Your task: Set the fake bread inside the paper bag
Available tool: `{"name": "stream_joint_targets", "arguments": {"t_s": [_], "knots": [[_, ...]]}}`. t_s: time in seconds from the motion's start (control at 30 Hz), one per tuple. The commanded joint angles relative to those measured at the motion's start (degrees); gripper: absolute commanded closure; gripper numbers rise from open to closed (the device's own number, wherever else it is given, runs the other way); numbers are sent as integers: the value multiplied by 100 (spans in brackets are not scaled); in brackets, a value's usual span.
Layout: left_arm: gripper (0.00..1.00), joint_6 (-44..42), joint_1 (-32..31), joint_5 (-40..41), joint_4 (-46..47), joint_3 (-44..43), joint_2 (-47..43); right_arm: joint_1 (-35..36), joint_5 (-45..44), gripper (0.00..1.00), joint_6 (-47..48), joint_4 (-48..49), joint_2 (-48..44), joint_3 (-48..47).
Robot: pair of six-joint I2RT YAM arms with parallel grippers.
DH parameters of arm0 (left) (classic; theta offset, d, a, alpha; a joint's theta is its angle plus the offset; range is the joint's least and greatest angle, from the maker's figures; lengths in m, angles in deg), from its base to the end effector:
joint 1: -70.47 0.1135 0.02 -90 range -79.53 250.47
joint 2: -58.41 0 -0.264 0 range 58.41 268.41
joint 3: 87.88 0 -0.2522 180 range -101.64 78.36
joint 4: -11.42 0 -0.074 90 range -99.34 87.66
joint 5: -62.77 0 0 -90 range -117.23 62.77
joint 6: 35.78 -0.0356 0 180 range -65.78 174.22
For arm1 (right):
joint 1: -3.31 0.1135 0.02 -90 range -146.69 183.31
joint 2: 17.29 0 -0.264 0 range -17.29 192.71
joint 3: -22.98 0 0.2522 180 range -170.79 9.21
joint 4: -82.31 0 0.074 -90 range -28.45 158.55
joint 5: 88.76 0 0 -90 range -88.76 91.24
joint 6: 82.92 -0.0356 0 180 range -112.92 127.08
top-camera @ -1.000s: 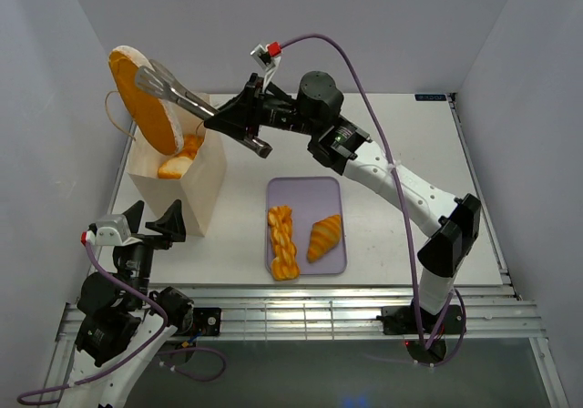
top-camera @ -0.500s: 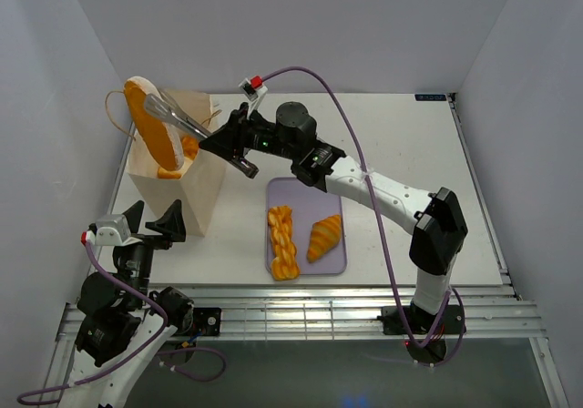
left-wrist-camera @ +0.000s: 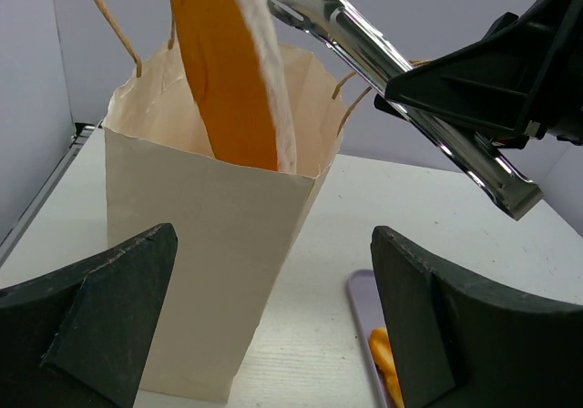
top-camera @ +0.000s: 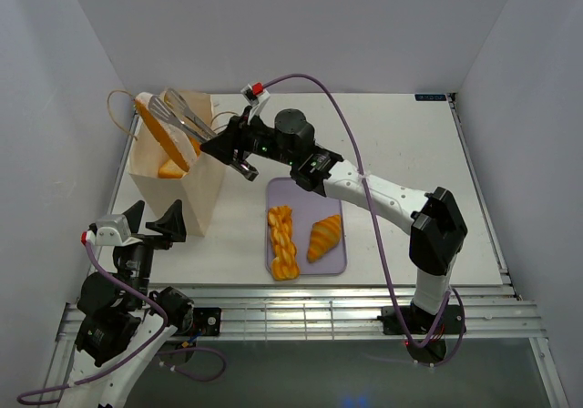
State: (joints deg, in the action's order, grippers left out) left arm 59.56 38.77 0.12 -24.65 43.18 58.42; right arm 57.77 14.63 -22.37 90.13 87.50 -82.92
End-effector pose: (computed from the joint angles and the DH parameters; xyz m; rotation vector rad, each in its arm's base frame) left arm 0.0296 0.0010 0.3272 -0.0909 1.3722 -0.2205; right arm 0.2530 0.3684 0.3905 -0.5447 1.4708 1.3504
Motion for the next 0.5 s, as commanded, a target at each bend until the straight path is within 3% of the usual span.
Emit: {"name": "stream_joint_targets", "arguments": {"t_s": [0.0,0.47], "knots": [[2,-60,-38,-107,-11,46,-168,21,-135,44,97,514,-82,-234],[2,-60,-55,-90,-19,46,-142,21,129,43,379,-40,-354,-1113]]}}
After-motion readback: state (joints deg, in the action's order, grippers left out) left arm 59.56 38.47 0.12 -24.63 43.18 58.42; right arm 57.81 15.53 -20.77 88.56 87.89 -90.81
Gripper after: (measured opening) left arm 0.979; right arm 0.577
